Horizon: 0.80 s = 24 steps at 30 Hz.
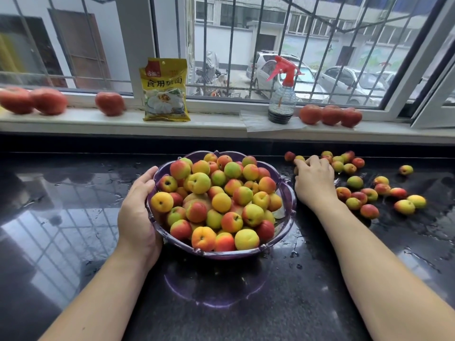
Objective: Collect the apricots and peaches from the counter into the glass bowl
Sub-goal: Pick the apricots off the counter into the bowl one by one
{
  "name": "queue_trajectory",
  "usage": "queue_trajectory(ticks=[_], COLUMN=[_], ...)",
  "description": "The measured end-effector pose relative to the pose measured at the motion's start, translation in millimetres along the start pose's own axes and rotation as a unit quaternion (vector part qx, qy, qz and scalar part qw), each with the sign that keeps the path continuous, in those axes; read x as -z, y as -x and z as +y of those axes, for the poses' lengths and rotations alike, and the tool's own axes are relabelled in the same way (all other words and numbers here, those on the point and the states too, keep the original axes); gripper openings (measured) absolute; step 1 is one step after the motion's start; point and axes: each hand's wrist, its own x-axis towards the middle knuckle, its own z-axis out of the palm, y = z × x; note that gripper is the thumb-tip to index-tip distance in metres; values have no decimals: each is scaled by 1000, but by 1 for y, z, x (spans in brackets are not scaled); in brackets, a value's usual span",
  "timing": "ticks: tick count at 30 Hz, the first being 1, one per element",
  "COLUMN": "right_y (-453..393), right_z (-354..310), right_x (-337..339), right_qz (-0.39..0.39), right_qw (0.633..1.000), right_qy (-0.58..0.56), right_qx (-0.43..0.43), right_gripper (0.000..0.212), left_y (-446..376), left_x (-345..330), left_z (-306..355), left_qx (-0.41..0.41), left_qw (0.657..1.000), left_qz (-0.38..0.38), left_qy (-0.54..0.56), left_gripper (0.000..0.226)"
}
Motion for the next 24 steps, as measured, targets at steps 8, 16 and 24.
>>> queue_trajectory(ticks=[8, 16, 24], right_y=[1, 3, 31], right_z=[4, -19, -71], right_x=[1, 126, 150], right_qz=[46, -91, -184], right_qw=[999, 865, 908], right_qy=[-29, -489, -287], right_qx=[-3, 62, 244], right_gripper=[18, 16, 18], left_y=[0, 2, 2], left_x=[0, 0, -1], left_z=[0, 1, 1], left_qx=[0, -1, -5], left_qw=[1000, 1000, 1000], left_qz=[-5, -5, -3], left_qy=[0, -6, -4], left_gripper=[36, 34, 32])
